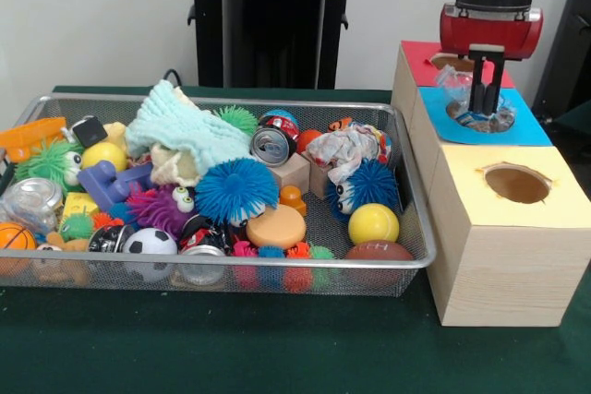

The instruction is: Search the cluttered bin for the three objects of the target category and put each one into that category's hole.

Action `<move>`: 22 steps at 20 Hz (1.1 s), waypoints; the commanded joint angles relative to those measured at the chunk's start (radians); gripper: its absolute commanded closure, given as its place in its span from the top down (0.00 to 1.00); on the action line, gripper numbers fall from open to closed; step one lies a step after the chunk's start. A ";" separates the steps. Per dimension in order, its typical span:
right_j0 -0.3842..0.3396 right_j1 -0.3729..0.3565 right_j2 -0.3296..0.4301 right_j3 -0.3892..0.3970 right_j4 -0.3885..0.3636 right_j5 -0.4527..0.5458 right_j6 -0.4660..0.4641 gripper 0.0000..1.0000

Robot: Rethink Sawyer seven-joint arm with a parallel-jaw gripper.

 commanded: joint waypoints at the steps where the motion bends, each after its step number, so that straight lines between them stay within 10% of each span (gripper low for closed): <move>1: 0.015 0.061 0.022 0.022 0.005 0.076 0.195 0.00; 22: -0.019 0.123 0.025 -0.020 -0.022 0.056 0.148 0.00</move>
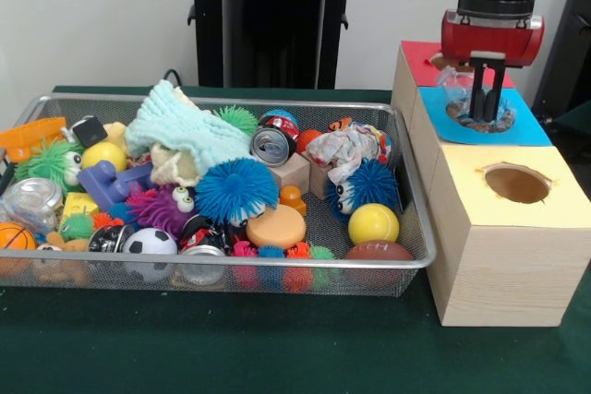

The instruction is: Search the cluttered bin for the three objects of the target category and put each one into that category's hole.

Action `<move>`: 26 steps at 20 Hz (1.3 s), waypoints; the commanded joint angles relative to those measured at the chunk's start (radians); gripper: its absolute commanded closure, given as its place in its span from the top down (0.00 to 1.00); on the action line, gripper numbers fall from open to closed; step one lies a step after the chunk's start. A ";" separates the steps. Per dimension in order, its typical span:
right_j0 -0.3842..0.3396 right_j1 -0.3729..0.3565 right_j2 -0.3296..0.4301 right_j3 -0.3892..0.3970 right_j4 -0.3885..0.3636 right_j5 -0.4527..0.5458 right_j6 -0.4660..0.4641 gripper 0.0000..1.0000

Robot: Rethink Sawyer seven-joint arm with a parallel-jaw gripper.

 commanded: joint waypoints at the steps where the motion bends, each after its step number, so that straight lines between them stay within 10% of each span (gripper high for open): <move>1: -0.023 0.085 0.030 0.010 -0.023 0.068 0.149 0.00; 26: 0.005 -0.046 -0.032 -0.034 -0.032 0.247 0.149 0.00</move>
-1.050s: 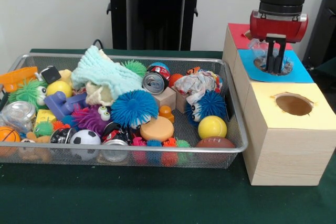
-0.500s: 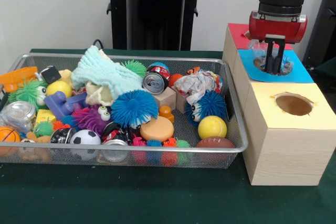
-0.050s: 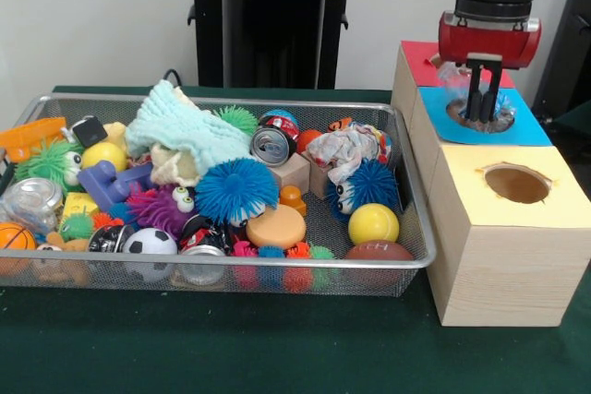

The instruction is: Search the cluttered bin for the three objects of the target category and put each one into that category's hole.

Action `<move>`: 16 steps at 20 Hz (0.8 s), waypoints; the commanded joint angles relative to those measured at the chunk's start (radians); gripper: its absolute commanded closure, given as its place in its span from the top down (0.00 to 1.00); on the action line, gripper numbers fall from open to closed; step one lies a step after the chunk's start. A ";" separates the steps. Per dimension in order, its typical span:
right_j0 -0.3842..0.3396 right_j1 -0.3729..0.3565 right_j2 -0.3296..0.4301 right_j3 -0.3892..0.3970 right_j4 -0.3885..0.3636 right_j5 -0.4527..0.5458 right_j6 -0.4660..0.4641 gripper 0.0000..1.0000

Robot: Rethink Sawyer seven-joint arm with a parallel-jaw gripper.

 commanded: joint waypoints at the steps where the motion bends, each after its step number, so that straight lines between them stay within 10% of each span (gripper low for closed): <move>1: 0.004 -0.051 -0.021 -0.028 -0.034 0.206 0.150 0.00; 16: -0.020 -0.079 -0.033 -0.095 -0.054 0.294 0.121 0.00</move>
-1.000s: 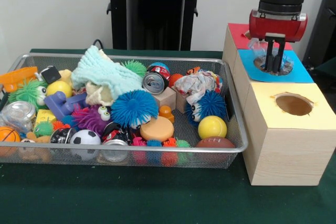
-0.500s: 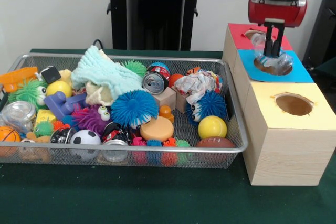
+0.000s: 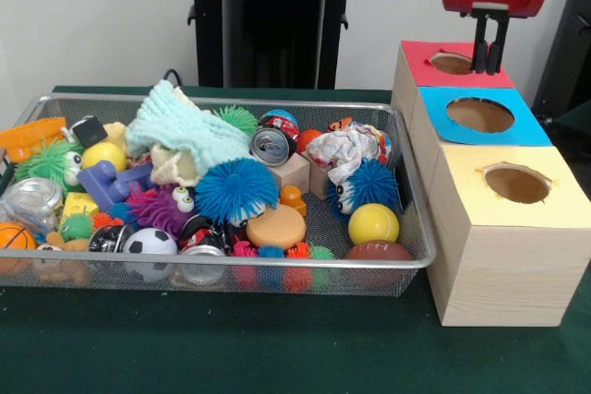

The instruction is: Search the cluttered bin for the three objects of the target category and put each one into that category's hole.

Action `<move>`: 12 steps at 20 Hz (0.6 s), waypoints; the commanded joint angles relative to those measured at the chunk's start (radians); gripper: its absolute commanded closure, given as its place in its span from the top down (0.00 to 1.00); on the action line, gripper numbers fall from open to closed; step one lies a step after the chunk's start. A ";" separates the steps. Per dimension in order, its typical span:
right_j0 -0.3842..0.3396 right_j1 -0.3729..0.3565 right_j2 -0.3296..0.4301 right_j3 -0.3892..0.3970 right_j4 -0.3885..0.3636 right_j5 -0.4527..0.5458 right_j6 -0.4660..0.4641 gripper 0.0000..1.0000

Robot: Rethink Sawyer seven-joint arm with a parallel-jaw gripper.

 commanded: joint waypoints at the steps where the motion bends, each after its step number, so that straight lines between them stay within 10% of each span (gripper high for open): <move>1: -0.025 0.001 0.020 -0.041 -0.054 0.058 0.120 0.00; 12: -0.062 -0.026 0.001 -0.086 -0.081 0.147 0.075 0.00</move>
